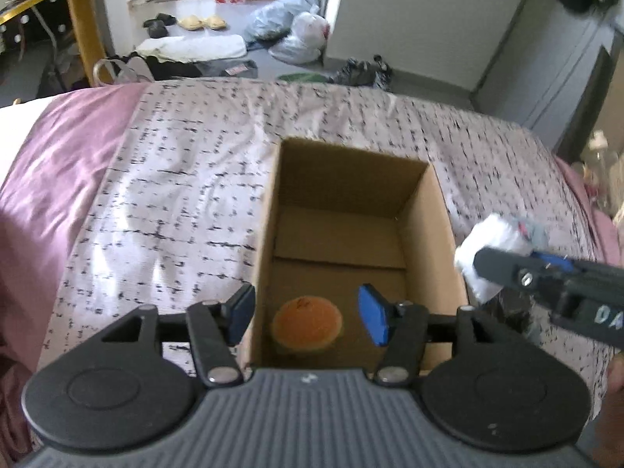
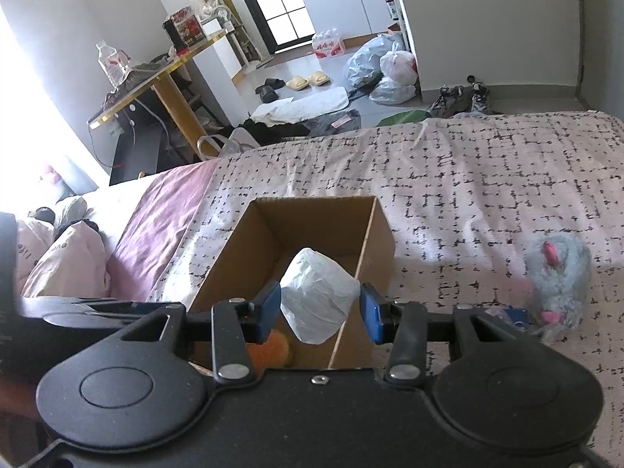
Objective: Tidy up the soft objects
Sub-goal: 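Open the left tool to drop the burger plush while the right tool drops the white item in the box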
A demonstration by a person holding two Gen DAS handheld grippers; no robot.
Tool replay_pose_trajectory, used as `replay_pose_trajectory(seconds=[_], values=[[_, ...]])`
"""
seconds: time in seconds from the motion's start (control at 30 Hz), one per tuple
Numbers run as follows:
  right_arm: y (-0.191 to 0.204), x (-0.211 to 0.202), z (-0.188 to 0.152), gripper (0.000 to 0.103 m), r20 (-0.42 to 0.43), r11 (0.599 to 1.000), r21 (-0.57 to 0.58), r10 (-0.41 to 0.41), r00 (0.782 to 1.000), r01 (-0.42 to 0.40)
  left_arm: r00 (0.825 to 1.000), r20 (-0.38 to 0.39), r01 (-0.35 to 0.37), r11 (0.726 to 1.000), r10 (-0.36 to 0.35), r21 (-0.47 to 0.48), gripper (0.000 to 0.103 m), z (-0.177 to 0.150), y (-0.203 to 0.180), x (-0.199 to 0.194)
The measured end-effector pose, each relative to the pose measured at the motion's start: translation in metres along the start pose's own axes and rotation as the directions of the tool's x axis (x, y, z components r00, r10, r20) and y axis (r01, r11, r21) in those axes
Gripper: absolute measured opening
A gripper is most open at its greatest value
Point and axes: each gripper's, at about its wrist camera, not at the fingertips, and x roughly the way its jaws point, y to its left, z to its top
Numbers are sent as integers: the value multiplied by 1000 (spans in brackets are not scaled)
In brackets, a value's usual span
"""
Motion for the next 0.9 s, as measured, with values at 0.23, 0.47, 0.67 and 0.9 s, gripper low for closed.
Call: replay_pose_trajectory(seconds=[0.23, 0.47, 0.67, 0.9], values=[[16, 16, -3, 45, -52, 999, -38, -3, 999, 1, 998, 61, 15, 998, -12, -61, 64, -3, 20, -17], [32, 48, -5, 45, -155, 993, -113, -49, 987, 32, 996, 87, 22, 992, -11, -125, 67, -11, 34, -19], [45, 63, -7, 46, -219, 982, -184, -89, 972, 49, 997, 76, 34, 989, -23, -147, 72, -17, 41, -15], [42, 31, -1, 58, -157, 988, -153, -58, 986, 33, 995, 82, 74, 981, -60, -181, 72, -15, 43, -19]])
